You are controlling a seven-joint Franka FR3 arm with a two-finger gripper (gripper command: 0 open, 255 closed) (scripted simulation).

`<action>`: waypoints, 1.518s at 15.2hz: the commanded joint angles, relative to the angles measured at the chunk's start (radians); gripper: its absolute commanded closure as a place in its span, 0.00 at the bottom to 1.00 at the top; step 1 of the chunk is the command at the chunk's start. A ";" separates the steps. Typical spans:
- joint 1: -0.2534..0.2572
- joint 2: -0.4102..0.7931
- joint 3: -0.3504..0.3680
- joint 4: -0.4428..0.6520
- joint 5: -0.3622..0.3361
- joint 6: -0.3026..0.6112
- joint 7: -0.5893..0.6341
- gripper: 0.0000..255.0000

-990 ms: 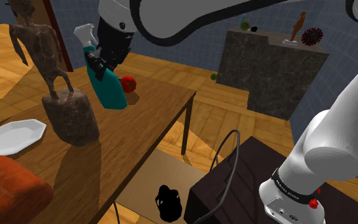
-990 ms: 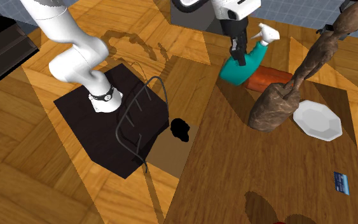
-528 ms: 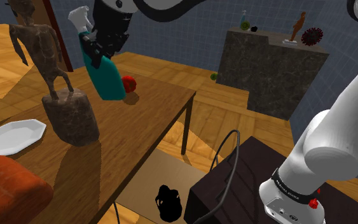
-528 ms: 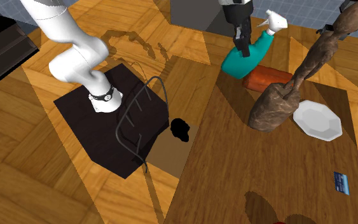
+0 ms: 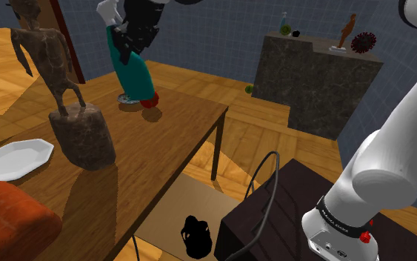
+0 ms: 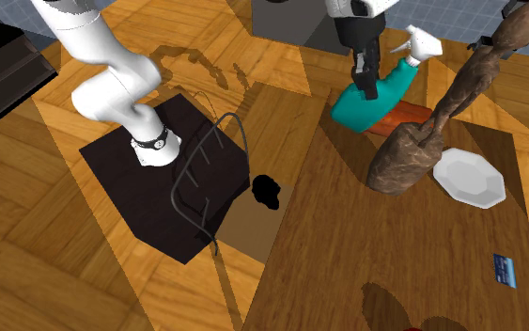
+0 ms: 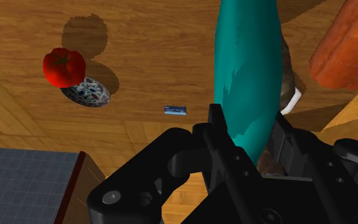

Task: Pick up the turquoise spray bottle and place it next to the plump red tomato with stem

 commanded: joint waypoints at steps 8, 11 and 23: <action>-0.082 0.123 -0.082 0.137 0.050 -0.021 -0.201 1.00; -0.109 0.180 -0.103 0.208 0.061 -0.041 -0.260 1.00; -0.186 0.522 -0.161 0.700 0.060 -0.218 -0.446 1.00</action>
